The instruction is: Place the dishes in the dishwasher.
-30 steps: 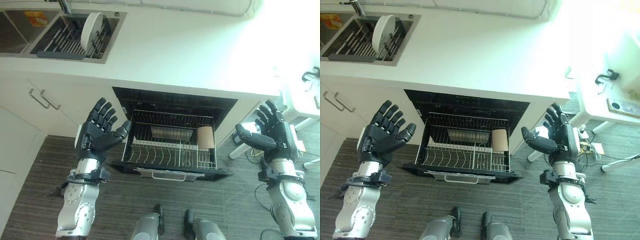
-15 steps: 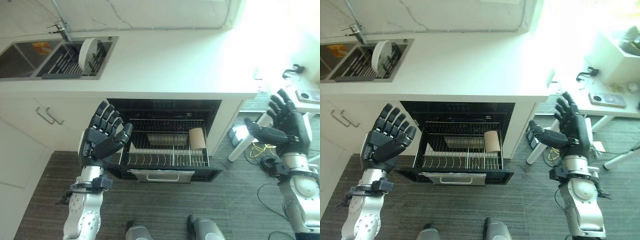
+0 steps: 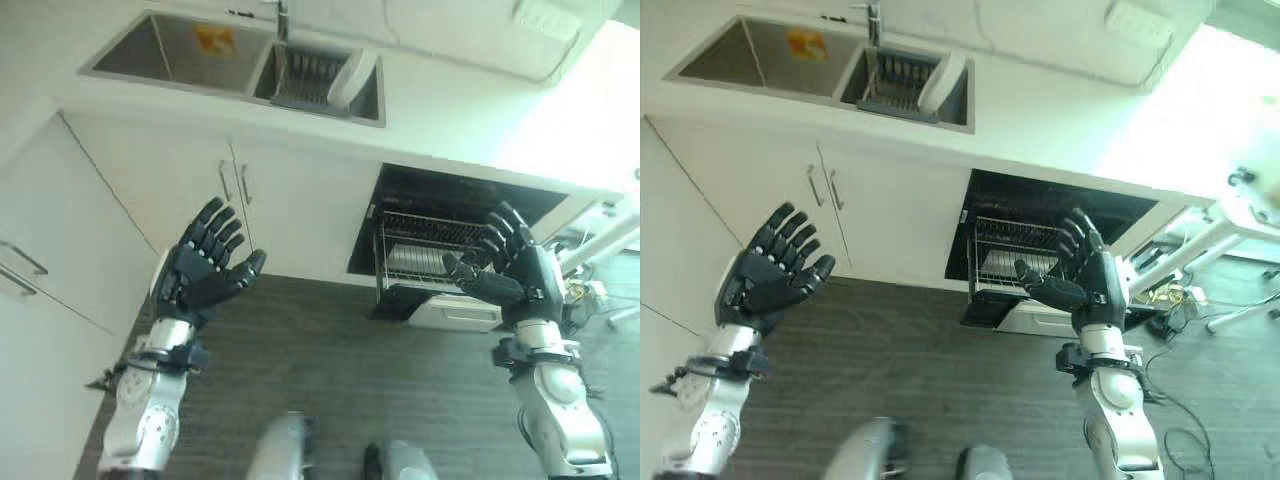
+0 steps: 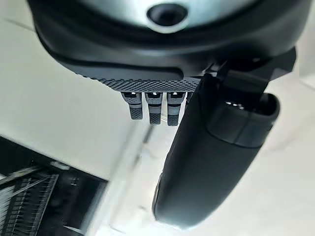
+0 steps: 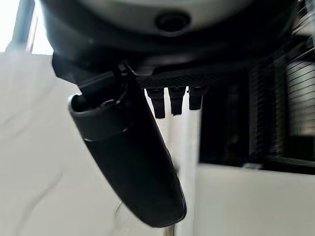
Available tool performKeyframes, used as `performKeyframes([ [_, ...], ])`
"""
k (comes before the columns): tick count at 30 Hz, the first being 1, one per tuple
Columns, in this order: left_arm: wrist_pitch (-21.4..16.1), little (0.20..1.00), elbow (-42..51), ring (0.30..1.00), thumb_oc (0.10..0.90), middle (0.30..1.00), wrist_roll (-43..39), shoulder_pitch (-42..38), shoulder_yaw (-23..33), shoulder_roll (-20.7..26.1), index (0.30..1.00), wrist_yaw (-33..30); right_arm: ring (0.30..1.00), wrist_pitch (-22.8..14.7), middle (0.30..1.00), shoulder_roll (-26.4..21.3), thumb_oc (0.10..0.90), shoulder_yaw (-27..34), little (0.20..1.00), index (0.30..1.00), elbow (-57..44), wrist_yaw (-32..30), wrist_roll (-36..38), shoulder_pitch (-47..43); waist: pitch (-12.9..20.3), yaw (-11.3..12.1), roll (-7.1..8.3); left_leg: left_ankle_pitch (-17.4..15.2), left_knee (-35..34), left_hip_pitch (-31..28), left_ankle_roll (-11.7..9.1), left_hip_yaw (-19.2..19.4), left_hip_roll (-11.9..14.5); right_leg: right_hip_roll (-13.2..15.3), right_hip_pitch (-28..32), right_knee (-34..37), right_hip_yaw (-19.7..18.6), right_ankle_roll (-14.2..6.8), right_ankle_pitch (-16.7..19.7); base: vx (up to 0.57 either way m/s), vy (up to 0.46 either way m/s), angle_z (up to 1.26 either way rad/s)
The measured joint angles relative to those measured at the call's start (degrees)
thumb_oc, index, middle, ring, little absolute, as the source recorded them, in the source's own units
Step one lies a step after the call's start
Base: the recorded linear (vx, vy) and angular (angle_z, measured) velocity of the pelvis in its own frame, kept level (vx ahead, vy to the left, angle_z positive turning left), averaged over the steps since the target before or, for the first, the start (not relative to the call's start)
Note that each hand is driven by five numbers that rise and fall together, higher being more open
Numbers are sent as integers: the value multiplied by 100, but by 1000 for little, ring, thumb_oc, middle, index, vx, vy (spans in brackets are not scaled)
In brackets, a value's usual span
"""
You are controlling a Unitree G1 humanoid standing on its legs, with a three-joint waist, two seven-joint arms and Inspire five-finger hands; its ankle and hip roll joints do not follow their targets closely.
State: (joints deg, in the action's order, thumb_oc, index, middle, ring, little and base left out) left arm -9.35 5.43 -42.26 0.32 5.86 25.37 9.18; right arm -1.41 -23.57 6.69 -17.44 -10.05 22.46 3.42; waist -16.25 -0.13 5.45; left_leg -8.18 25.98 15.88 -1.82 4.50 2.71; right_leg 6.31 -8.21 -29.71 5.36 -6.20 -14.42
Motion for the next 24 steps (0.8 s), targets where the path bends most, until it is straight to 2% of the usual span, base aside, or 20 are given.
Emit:
performKeyframes([
  [1,7,900,87,900,800,900,84,33,-15,39,900,29,900,-69,900,27,800,98,900,900,14,2,1,9,0,-65,5,57,-446,-97,57,85,-146,-186,16,359,165,188,-22,27,-132,62],
  [2,-11,900,184,900,800,900,150,94,-10,35,900,30,900,-86,900,-39,800,251,900,900,32,-8,24,-15,11,-121,9,24,-668,-179,22,378,-301,-249,99,742,189,438,149,29,-127,66],
  [3,-17,900,209,900,800,900,218,100,-28,-6,900,30,900,-97,900,-162,800,368,900,900,50,-36,25,3,-15,-183,-144,-96,-351,-87,119,502,-318,-125,86,719,164,434,239,47,-104,27],
  [4,-133,900,401,900,800,900,216,327,24,-184,900,19,900,-93,900,-340,800,472,900,900,124,-136,27,48,13,-20,-537,-65,-441,-113,-75,877,-318,-105,-5,195,150,435,161,43,-68,10],
  [5,-206,900,494,900,800,900,247,429,93,-158,900,-11,900,-88,900,-239,800,366,900,900,286,-182,29,-69,63,29,-447,-96,-858,-278,-767,1097,-501,-59,-276,-253,344,789,-84,60,-84,6],
  [6,-229,900,605,900,800,900,332,381,93,71,900,-31,900,-83,900,-107,800,336,900,900,346,-182,28,-114,128,10,-126,-476,411,53,131,869,-664,127,-128,143,157,977,-180,49,-72,5],
  [7,-267,900,693,900,800,900,394,410,46,-40,900,-48,900,-74,900,-251,800,332,900,900,409,-134,27,-156,209,113,-498,-686,718,-182,147,312,-191,-109,-111,228,142,516,-75,57,-88,1],
  [8,-273,900,716,900,800,900,465,381,4,-115,900,-81,900,-54,900,-251,800,303,900,900,431,-122,28,-162,223,158,-598,-762,290,-458,389,251,-170,-128,-128,176,54,374,-43,56,-86,-34],
  [9,-273,900,711,900,800,900,488,396,-19,-190,900,-208,900,28,900,-258,800,190,900,900,434,-100,25,-160,235,161,-580,-569,-101,-675,374,397,-247,-88,-135,257,45,364,-76,45,-64,-26],
  [11,-293,900,714,900,800,900,496,316,-21,-120,900,-286,900,31,900,-257,800,126,900,900,403,-64,25,-151,243,119,-525,-322,-526,-911,573,469,-404,-97,11,636,133,438,88,44,-78,-11],
  [12,-299,900,717,900,800,900,501,290,-44,-133,900,-346,900,31,900,-256,800,151,900,900,404,-73,26,-136,249,16,-515,-263,-596,-982,655,437,-468,-76,111,769,148,386,245,32,-81,4],
  [15,-305,900,717,900,800,900,610,274,-74,-140,900,-458,900,31,900,-255,800,172,900,900,404,-89,27,-90,276,-26,-480,-238,-747,-1180,679,489,-507,-54,286,968,143,338,368,27,-83,-3],
  [21,-305,900,718,900,800,900,666,272,-114,-142,900,-513,900,30,900,-254,800,174,900,900,409,-50,26,-102,286,-152,-474,-188,-974,-1434,604,509,-383,-189,509,1089,137,337,455,36,-104,-5],
  [24,-305,900,718,900,800,900,709,265,-176,-153,900,-603,900,30,900,-257,800,175,900,900,409,-25,30,-104,288,-245,-467,-63,-1171,-1533,459,515,-348,-239,517,1084,133,383,425,40,-157,-7],
])
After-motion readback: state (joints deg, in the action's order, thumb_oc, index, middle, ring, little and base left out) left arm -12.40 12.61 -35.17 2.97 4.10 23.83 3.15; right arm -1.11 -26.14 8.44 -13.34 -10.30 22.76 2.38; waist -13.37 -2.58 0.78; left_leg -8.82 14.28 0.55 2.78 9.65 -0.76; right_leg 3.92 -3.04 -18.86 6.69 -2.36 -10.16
